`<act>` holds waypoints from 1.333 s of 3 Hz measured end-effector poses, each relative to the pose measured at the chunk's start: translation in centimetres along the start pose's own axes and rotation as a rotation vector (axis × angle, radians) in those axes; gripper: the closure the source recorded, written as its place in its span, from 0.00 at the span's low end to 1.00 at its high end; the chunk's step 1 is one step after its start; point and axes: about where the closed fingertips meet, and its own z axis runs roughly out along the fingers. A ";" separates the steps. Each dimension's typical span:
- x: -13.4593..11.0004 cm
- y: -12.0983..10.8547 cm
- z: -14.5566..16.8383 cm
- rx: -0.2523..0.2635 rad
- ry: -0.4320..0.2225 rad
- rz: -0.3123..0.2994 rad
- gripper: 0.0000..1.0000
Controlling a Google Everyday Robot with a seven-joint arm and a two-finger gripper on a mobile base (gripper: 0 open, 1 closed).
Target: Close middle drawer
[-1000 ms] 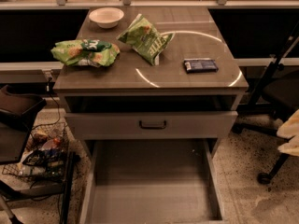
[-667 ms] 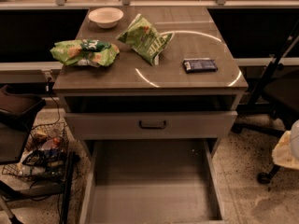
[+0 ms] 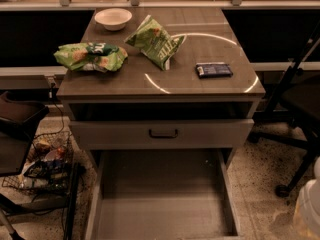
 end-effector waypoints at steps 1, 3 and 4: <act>0.8 4.7 3.8 -0.097 0.022 0.037 1.00; -1.1 5.1 6.2 -0.124 0.012 0.023 1.00; -5.1 6.8 13.1 -0.199 0.015 -0.033 1.00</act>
Offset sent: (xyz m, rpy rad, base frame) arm -0.0361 -0.0037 -0.0324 0.0007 0.0730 -0.0444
